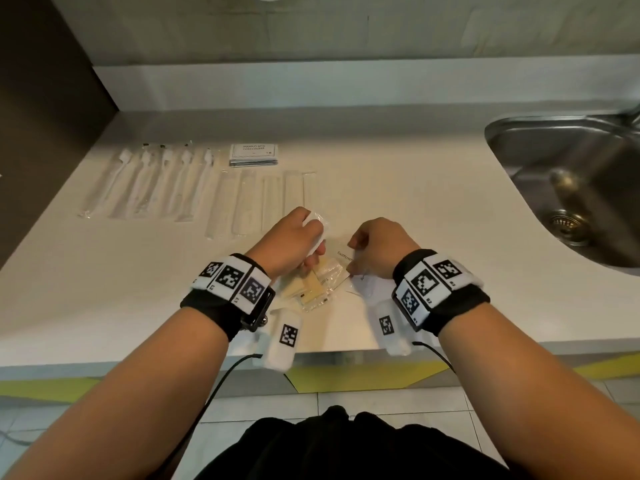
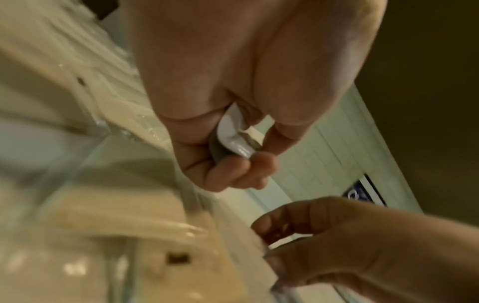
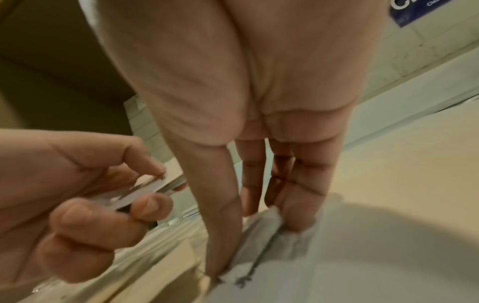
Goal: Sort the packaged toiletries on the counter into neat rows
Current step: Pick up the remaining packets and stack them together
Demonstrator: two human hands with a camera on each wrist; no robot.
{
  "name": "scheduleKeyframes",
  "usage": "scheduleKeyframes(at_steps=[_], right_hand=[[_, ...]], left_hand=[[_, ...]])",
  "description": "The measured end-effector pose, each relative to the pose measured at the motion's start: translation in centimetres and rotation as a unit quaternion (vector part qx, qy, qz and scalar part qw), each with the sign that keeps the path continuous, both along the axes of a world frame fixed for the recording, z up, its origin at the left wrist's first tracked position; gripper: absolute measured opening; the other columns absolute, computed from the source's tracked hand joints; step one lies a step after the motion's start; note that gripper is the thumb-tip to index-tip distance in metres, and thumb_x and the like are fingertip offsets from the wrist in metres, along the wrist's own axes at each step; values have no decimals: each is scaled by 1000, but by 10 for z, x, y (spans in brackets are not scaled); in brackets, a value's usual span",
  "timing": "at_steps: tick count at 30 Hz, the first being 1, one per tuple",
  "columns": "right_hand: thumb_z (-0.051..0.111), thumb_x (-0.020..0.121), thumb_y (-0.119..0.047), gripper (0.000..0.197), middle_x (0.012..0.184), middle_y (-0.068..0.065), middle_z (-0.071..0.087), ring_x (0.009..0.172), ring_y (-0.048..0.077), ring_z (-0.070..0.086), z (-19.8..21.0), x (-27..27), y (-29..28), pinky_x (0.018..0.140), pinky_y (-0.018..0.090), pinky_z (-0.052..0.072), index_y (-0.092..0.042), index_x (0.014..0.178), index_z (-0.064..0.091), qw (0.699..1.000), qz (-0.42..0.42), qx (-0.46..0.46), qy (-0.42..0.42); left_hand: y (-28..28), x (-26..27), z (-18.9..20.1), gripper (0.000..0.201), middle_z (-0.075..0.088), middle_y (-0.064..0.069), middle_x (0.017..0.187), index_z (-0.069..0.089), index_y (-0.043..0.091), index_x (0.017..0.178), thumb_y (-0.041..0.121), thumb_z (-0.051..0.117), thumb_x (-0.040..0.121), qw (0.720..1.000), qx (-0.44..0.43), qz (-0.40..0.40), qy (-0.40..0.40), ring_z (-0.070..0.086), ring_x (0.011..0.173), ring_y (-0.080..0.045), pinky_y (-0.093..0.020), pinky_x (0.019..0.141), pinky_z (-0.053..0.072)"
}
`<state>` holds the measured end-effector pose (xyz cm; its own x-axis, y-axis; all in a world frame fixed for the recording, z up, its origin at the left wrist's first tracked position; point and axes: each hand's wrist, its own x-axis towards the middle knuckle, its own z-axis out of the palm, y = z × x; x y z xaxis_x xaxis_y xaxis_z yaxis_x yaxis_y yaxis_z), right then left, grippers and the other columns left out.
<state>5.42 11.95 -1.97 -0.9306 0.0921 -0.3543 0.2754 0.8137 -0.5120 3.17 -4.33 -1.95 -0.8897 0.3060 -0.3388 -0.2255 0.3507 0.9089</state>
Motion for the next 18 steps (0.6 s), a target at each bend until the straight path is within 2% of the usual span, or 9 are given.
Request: scheduleKeyframes(at_steps=[2, 4, 5, 8, 10, 12, 14, 16, 18], right_hand=[[85, 67, -14, 47, 108, 3, 63, 95, 18, 58, 3, 3, 5, 70, 19, 44, -10, 109, 65, 999, -15, -25, 18], [86, 64, -12, 48, 104, 2, 64, 89, 18, 59, 5, 3, 13, 60, 17, 42, -10, 106, 65, 996, -47, -64, 45], [85, 64, -10, 45, 104, 5, 67, 88, 20, 62, 6, 3, 17, 62, 20, 46, -11, 104, 65, 993, -63, -83, 58], [83, 66, -5, 35, 98, 10, 71, 86, 26, 69, 11, 2, 25, 79, 38, 58, -16, 96, 66, 984, -86, -138, 76], [82, 68, -1, 34, 93, 11, 72, 81, 26, 71, 15, 4, 27, 78, 37, 60, -15, 93, 65, 975, -90, -185, 86], [80, 70, 4, 33, 84, 7, 70, 72, 22, 70, 20, 7, 26, 69, 27, 61, -8, 97, 64, 962, -88, -242, 93], [76, 73, 7, 33, 78, 3, 65, 68, 19, 68, 24, 11, 26, 64, 22, 60, -3, 102, 63, 953, -89, -271, 103], [72, 76, 6, 30, 80, 3, 63, 71, 22, 68, 25, 12, 27, 66, 25, 61, -3, 104, 63, 955, -84, -262, 114], [68, 81, 3, 25, 85, 4, 65, 76, 26, 69, 28, 14, 29, 71, 30, 60, -5, 104, 63, 962, -69, -242, 106]], left_hand=[[-3, -4, -2, 30, 67, 2, 89, 53, 19, 107, 39, 66, 88, 992, -99, -57, 56, 63, 67, -14, -30, 62, 49], [-7, -5, -2, 52, 69, 6, 96, 54, 25, 110, 43, 83, 71, 978, -164, -99, 83, 68, 85, -13, -32, 72, 55], [-9, -4, -1, 57, 69, 7, 96, 54, 26, 109, 39, 88, 66, 974, -179, -116, 81, 68, 87, -12, -31, 71, 55], [-7, -2, -3, 67, 65, 13, 94, 51, 27, 113, 30, 92, 61, 956, -231, -153, 97, 61, 83, -4, -20, 62, 43], [-2, -3, -4, 75, 63, 10, 101, 48, 27, 121, 31, 92, 60, 942, -264, -158, 134, 60, 87, -9, -20, 64, 42], [3, -6, -4, 75, 63, 4, 107, 50, 24, 122, 31, 92, 60, 936, -281, -147, 153, 60, 94, -17, -27, 72, 47], [5, -8, -6, 69, 64, 2, 107, 53, 21, 118, 29, 91, 61, 939, -279, -134, 152, 61, 94, -20, -30, 75, 49], [5, -11, -6, 62, 63, 1, 104, 55, 18, 113, 27, 90, 63, 941, -274, -125, 152, 61, 93, -20, -29, 71, 46], [3, -15, -6, 51, 65, -1, 101, 57, 16, 108, 23, 88, 67, 955, -238, -91, 150, 64, 88, -21, -27, 63, 46]])
